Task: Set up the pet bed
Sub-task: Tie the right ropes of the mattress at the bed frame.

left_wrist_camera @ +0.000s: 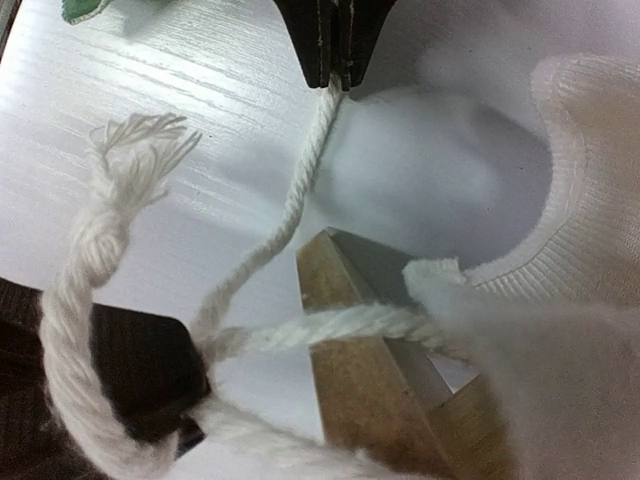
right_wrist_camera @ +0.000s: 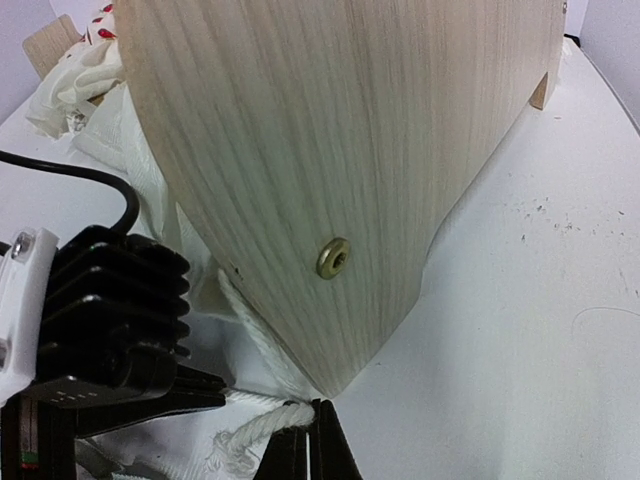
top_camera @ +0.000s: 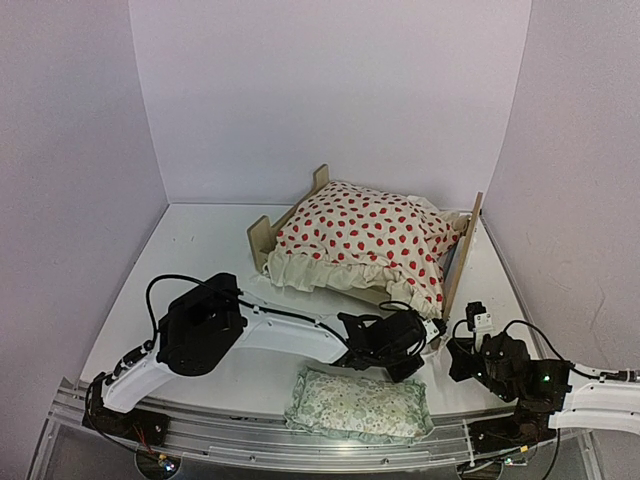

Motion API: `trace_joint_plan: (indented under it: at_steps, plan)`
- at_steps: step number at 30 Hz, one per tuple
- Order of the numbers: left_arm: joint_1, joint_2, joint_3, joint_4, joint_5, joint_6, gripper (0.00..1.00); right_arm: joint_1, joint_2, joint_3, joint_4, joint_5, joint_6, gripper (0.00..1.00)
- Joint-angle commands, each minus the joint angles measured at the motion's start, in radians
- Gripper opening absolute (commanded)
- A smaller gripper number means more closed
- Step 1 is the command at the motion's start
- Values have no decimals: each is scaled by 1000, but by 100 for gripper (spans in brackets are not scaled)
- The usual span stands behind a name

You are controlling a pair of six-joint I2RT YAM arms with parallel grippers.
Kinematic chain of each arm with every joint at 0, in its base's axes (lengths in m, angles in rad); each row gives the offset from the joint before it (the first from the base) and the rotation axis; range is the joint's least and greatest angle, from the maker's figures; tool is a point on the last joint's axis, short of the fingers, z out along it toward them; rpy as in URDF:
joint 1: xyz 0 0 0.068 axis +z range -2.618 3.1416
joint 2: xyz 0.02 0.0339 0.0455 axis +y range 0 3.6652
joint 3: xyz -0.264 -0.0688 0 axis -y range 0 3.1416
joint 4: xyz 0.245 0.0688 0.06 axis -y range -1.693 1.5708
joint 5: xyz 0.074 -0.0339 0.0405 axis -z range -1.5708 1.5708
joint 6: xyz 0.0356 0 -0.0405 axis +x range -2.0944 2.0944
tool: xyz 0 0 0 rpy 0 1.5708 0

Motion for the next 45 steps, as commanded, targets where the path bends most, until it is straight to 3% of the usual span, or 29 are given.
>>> trace_joint_plan:
  at_steps: [1, 8, 18, 32, 45]
  plan:
    - [-9, -35, -95, -1, -5, 10, 0, -8, -140, 33, -49, 23, 6, 0]
    - [-5, -200, -274, 179, 0, 7, 0, -8, -160, 21, -47, 24, -2, 0]
    - [2, -322, -368, 353, 81, -26, 0, -7, -173, 11, -45, 5, -21, 0]
    - [18, -288, -283, 431, 191, -48, 0, -8, -209, 19, -38, -97, -77, 0]
    - [110, -203, -228, 491, 318, -156, 0, -8, -213, 30, -25, -155, -118, 0]
